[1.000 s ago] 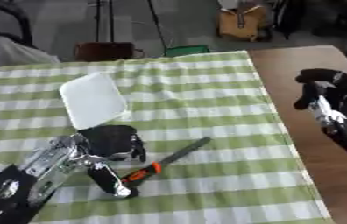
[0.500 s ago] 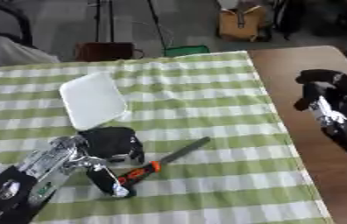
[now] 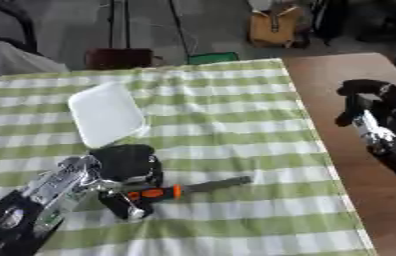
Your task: Pick up objects on the table and place them in the box.
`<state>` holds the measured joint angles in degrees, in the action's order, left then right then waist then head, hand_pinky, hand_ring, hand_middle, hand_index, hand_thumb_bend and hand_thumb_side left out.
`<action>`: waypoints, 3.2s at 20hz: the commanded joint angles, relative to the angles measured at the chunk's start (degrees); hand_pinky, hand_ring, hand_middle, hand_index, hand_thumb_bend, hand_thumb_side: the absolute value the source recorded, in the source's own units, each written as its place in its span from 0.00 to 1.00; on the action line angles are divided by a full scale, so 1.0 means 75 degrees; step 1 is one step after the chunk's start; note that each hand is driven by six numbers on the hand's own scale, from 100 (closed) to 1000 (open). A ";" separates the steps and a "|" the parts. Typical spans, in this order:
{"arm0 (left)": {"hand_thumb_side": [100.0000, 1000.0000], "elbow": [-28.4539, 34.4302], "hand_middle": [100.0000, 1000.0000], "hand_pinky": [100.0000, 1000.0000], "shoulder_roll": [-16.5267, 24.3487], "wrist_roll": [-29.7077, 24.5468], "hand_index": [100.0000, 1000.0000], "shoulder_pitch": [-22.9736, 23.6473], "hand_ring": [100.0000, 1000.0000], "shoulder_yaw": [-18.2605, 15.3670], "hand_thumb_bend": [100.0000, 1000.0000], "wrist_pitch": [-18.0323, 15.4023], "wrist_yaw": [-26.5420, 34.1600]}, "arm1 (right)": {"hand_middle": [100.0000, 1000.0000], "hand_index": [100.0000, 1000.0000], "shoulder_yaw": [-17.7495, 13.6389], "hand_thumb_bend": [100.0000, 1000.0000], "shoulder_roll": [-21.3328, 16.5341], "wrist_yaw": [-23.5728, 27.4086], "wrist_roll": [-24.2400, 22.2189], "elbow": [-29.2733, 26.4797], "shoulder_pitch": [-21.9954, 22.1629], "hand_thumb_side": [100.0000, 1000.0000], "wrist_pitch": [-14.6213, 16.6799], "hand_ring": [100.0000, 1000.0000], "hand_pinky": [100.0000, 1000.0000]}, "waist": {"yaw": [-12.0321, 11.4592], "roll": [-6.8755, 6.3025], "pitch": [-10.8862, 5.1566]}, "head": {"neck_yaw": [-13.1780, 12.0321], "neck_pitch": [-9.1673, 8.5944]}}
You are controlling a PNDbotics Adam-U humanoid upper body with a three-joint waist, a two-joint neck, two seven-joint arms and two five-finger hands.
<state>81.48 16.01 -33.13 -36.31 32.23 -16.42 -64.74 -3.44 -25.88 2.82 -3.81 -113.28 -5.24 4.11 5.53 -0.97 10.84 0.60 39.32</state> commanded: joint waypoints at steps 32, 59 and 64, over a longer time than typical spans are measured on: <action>0.09 -0.0698 0.35 0.80 0.1385 0.0872 0.50 -0.0962 0.54 -0.2651 0.00 0.2360 0.1147 | 0.67 0.76 -0.0069 0.15 -0.0107 -0.0016 0.0045 -0.0175 0.0035 0.54 0.0003 0.47 0.50 | -0.0051 0.0031 -0.0162 | 0.0072 -0.0011; 0.10 -0.3836 0.38 0.71 0.0676 0.3972 0.55 -0.1459 0.53 -0.3327 0.00 0.2718 0.0108 | 0.67 0.76 0.0006 0.15 -0.0056 -0.0034 -0.0052 -0.0175 -0.0035 0.54 0.0027 0.47 0.50 | 0.0100 0.0086 -0.0028 | -0.0050 -0.0136; 0.09 -0.4013 0.46 0.71 0.0639 0.4291 0.65 -0.1665 0.55 -0.3398 0.00 0.2707 0.0164 | 0.67 0.76 0.0009 0.15 -0.0047 -0.0047 -0.0060 -0.0175 -0.0044 0.54 0.0033 0.47 0.50 | 0.0155 0.0083 0.0006 | -0.0072 -0.0151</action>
<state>50.91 20.03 -1.69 -47.12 7.50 3.93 -63.58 -3.13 -25.43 2.73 -4.14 -113.28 -5.04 4.28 6.66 -0.51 11.65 0.21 38.74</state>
